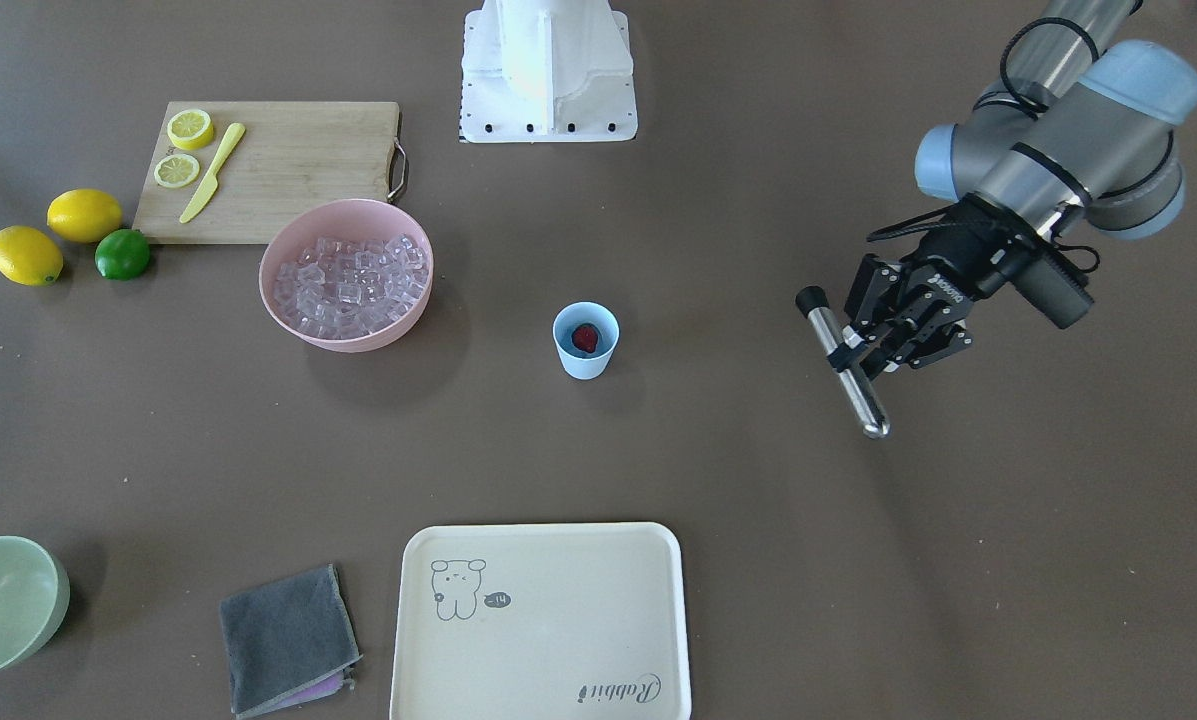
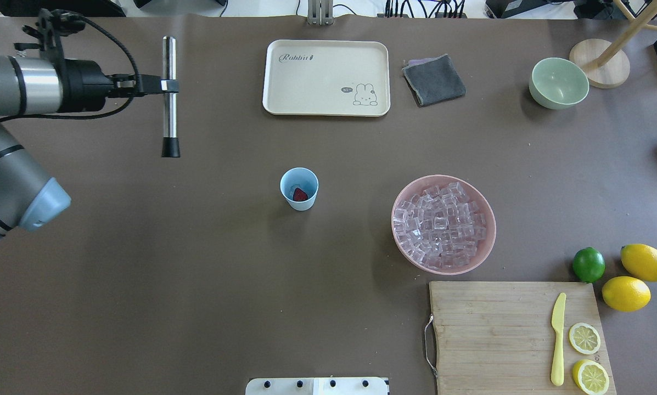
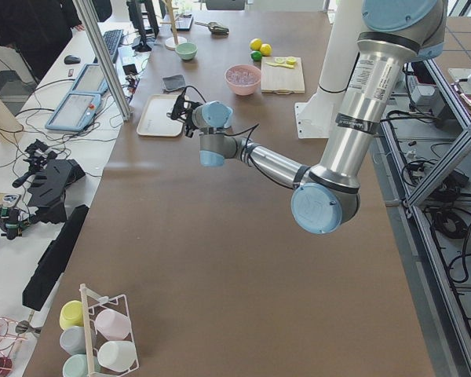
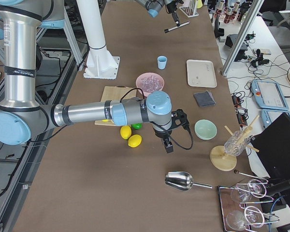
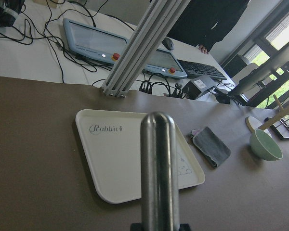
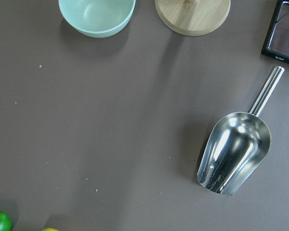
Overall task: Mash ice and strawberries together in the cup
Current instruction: 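Lift the pestle out of the cup and withdraw the left arm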
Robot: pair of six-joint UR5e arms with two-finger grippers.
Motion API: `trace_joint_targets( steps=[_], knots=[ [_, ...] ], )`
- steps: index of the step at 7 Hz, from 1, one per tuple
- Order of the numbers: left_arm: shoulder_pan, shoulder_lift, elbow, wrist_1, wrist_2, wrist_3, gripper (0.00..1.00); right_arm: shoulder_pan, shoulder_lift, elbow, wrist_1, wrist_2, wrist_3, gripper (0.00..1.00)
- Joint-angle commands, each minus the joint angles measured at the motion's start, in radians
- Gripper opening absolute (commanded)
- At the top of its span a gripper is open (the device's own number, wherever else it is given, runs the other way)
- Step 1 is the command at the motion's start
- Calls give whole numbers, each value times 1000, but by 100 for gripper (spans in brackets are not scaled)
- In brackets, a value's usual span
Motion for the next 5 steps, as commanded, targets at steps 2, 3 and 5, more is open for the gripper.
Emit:
trace_joint_targets(
  steps=[2,3,5],
  knots=[
    [-209,183,16,203,-369,42,0,7,-29,6,1,8,0,99],
    [-207,284,53,207,-369,176,0,14,-32,8,0,10,0,99],
    [-213,382,207,186,-362,428,0,19,-39,5,0,4,0,99]
  ],
)
